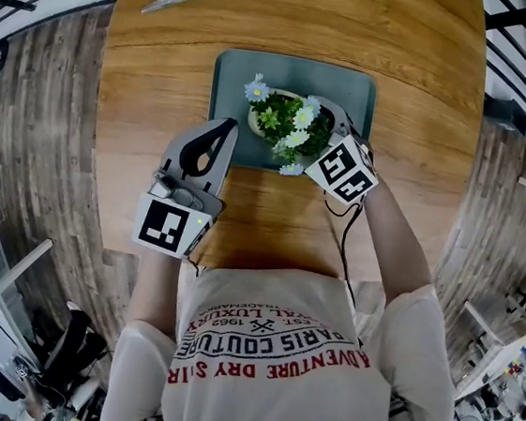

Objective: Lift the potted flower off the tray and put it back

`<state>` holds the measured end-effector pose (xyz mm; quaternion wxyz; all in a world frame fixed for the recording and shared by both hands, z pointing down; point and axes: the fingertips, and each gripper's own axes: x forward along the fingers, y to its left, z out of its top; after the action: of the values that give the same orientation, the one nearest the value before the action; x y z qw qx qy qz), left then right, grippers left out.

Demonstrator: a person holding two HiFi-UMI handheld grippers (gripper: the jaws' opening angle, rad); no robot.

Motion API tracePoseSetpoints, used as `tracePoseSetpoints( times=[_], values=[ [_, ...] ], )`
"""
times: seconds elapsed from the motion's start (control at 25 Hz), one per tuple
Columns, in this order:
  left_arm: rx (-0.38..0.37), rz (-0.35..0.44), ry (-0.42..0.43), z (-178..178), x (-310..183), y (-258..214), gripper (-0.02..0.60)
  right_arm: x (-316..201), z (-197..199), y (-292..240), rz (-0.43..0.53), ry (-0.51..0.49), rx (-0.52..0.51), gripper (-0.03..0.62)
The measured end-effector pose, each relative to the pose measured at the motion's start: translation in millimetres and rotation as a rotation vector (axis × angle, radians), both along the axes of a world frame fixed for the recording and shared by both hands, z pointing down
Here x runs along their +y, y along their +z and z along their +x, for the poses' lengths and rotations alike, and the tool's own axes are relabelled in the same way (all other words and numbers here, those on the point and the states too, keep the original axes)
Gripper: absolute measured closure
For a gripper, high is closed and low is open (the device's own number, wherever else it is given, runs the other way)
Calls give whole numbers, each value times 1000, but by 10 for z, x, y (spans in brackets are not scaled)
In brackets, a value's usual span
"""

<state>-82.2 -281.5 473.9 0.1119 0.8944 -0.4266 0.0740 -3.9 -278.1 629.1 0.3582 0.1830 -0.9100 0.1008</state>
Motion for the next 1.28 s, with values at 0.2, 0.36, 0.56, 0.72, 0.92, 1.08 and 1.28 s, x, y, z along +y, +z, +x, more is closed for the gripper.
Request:
tracePoseSetpoints(
  times=[0.2,0.36,0.56,0.72,0.92,1.08,1.28],
  values=[
    [-2,-15,0,-29,12,4,569,-11,5,-6,20,36,-16,126],
    [-11,8,1,-65,12,-22,569,-14,-2,-52,25,66,-31,126],
    [-22,21,-4,-82,116,-89,569,-27,57,-256,71,149,-71,126],
    [-35,52,-7,-46,238,-229,569,12,174,-542,117,214,-110,126],
    [-43,73,-39,35,542,-490,569,254,412,-1061,163,298,-152,126],
    [-57,130,-70,101,673,-755,569,347,701,-1529,234,383,-162,126],
    [-71,174,-108,139,814,-1024,569,510,1005,-2147,314,476,-214,126]
  ],
)
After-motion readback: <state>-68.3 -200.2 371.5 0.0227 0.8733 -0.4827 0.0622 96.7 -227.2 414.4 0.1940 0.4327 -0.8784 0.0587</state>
